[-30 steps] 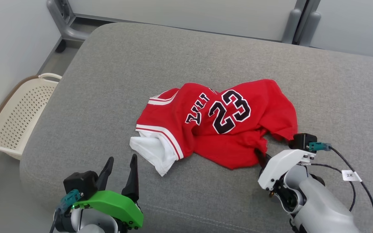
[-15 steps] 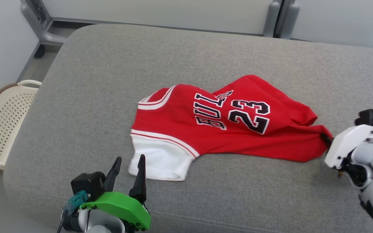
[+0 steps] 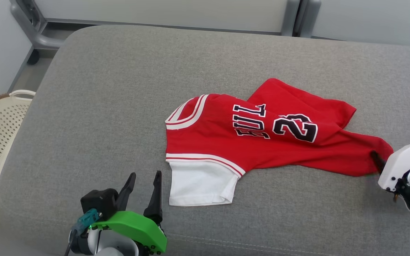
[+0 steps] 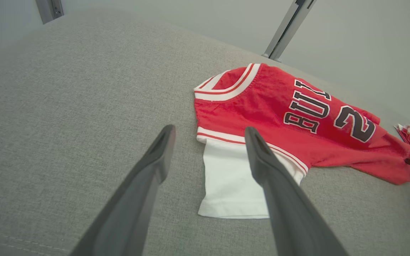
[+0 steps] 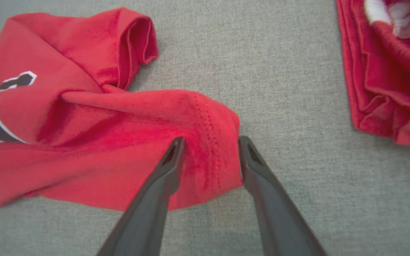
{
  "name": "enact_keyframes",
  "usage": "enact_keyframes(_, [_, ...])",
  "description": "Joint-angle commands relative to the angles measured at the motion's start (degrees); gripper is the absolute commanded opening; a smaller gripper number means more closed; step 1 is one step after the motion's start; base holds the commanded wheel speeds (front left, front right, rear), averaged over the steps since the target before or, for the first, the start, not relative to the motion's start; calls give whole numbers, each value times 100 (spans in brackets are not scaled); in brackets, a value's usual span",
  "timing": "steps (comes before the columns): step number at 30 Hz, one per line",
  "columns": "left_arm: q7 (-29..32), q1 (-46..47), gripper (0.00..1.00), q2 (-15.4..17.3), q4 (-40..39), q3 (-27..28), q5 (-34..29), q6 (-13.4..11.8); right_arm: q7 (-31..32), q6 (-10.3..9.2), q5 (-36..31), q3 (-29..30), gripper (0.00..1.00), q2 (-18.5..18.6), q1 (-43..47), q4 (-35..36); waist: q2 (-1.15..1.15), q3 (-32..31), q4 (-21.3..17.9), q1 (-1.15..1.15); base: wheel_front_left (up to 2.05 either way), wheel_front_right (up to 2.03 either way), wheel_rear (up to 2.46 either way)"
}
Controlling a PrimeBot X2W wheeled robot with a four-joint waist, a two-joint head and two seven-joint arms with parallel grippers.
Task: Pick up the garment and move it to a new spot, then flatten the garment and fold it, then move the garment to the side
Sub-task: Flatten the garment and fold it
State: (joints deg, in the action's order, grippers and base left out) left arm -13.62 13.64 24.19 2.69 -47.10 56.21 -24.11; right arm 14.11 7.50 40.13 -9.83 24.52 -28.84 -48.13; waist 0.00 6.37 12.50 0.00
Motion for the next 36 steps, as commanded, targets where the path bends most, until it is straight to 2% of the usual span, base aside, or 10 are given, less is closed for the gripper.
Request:
enact_keyframes(1, [1,88,100,6,-6,-6,-71,26,-44,-2,-57,-9,100,22,93,16,0,-1,-62,0,0,0,0])
enact_keyframes(8, [42,-25,100,-9,-87,-80,-63,24,-462,-2,-64,-58,100,40,577,544,0,-125,-435,0,0,0,0])
enact_keyframes(17, [104,-285,100,-68,-144,-271,-22,-10,-938,-2,105,337,100,-99,1945,1901,0,-253,-969,0,0,0,0])
enact_keyframes(21, [76,-381,100,-82,-97,-256,17,11,-1115,-1,-152,565,100,-265,2380,2551,0,-296,-1165,0,0,0,0])
enact_keyframes(25, [63,-355,100,-68,-43,-266,-13,30,-1173,-1,-680,656,100,-398,2507,2999,0,-306,-1259,0,0,0,0])
enact_keyframes(30, [120,-204,100,-54,-49,-304,-81,40,-1073,-1,-1372,660,100,-462,2236,2913,0,-234,-1144,0,0,0,0])
enact_keyframes(36, [127,-127,100,-1,-101,-260,-120,-29,-1124,-1,-1892,600,100,-472,1729,2238,0,-87,-805,0,0,0,0])
